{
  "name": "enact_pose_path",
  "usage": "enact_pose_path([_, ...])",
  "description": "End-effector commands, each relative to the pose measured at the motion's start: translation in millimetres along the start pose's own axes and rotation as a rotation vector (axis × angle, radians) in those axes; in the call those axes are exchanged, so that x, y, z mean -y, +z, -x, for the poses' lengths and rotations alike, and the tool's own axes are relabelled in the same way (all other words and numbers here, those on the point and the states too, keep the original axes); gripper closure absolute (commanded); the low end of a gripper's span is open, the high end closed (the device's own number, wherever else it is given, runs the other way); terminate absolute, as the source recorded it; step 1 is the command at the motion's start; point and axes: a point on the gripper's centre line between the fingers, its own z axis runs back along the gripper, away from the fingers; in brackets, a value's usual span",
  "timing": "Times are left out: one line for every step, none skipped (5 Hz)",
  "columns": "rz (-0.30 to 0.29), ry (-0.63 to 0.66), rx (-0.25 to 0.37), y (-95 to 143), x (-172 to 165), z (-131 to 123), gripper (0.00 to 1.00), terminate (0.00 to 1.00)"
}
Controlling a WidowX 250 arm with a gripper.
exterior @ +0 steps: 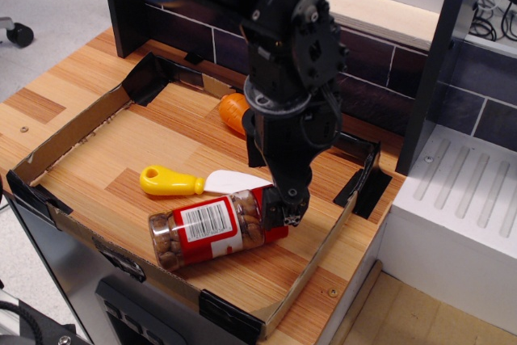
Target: Upright basil bottle
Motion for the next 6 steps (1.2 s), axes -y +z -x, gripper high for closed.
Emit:
enact_pose_path([-0.024,0.018,-0.011,-7,-6,5,0.0,0.0])
enact_pose_path([-0.029,0.008,-0.026,-15,-6,5,0.0,0.0])
enact_pose_path([-0.038,0.011,-0.04,-23,-6,6,0.0,0.0])
enact_pose_path([-0.04,0.015,-0.048,-29,-6,5,0.0,0.0])
enact_pose_path([-0.039,0.025,-0.054,-32,-6,6,0.0,0.0])
enact_pose_path([-0.041,0.014,-0.051,-33,-4,6,1.0,0.0])
